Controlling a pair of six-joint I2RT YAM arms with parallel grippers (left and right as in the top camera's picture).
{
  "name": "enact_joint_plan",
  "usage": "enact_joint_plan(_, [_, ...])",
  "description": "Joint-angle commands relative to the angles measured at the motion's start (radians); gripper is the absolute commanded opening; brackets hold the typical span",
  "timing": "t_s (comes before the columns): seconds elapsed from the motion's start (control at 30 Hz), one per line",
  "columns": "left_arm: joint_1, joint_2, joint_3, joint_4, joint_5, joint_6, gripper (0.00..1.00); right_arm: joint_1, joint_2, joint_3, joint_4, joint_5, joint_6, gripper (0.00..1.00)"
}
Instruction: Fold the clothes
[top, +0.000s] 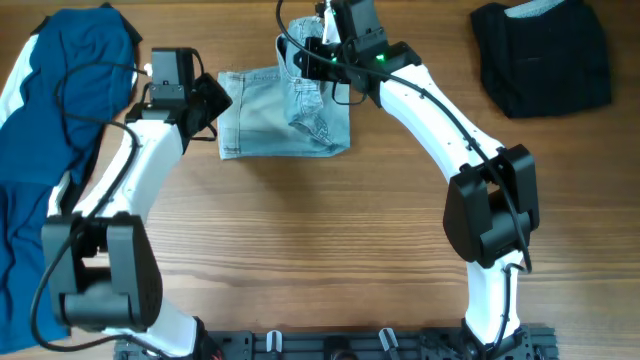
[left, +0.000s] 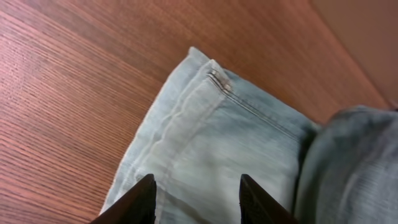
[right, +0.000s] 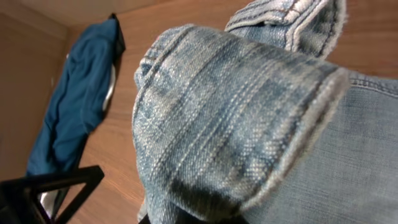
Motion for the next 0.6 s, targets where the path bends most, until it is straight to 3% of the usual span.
enact_joint_plan(0.0, [0.003, -0.039, -0.006, -0.001, -0.003, 0.002, 0.43, 0.017, 0.003, 0.010, 0.058, -0.009, 0.018, 0.06])
enact_joint_plan(0.07, [0.014, -0.056, -0.006, -0.001, -0.003, 0.002, 0.43, 0.037, 0.003, 0.010, 0.064, -0.017, 0.021, 0.09])
enact_joint_plan(0.1, [0.023, -0.066, -0.006, -0.001, -0.003, 0.002, 0.43, 0.056, 0.003, 0.007, 0.067, -0.016, 0.021, 0.22])
enact_joint_plan(0.17, [0.037, -0.082, -0.006, -0.002, -0.003, 0.002, 0.43, 0.082, 0.003, 0.005, 0.079, -0.013, 0.019, 0.71])
enact_joint_plan(0.2, [0.042, -0.087, -0.006, -0.003, -0.003, 0.002, 0.43, 0.093, 0.003, 0.005, 0.085, -0.011, 0.017, 0.90])
enact_joint_plan(0.23, [0.048, -0.092, -0.006, -0.005, -0.003, 0.002, 0.43, 0.102, 0.003, 0.005, 0.090, -0.005, 0.016, 0.99])
enact_joint_plan(0.43, [0.059, -0.096, -0.006, -0.039, -0.014, 0.006, 0.42, 0.060, 0.002, 0.006, 0.079, -0.026, 0.015, 1.00])
enact_joint_plan(0.57, [0.053, -0.094, -0.006, -0.069, -0.014, 0.006, 0.40, -0.008, 0.002, 0.006, 0.017, -0.041, -0.097, 0.99])
